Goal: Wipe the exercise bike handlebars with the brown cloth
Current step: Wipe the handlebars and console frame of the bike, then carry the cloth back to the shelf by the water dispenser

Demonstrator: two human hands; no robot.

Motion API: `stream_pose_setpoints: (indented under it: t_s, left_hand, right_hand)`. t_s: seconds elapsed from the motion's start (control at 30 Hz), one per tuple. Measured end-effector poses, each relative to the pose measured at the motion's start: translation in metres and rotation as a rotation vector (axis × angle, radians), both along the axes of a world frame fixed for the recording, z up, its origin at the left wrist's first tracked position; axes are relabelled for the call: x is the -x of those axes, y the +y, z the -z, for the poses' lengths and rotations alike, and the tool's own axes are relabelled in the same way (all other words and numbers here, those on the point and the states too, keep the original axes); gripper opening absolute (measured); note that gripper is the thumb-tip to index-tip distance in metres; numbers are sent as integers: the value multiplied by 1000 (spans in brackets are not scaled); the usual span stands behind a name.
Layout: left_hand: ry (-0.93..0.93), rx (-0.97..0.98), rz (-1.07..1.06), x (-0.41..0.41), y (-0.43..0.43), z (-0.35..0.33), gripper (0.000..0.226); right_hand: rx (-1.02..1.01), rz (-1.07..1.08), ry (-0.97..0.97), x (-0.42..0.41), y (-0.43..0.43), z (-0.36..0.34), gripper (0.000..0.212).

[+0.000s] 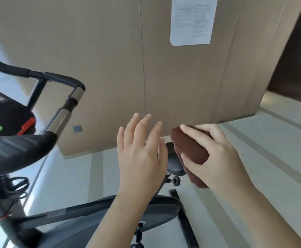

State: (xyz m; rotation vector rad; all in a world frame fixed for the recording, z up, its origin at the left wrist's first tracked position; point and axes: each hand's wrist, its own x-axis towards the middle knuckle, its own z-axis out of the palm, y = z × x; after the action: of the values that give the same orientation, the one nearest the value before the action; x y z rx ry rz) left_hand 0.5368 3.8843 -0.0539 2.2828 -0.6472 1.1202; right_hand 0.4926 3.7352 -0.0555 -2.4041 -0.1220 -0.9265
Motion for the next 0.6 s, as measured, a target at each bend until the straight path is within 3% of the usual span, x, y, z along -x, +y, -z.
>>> stream_pose_setpoints:
  t_s: [0.33,0.6]
  left_hand:
    - [89,-89,405,43,-235,25,30]
    - [131,-162,651,70,-357,58,28]
  right_hand:
    - [-76,447,4,90,-210,35,58]
    - [-150,738,68,145,-303,63,59]
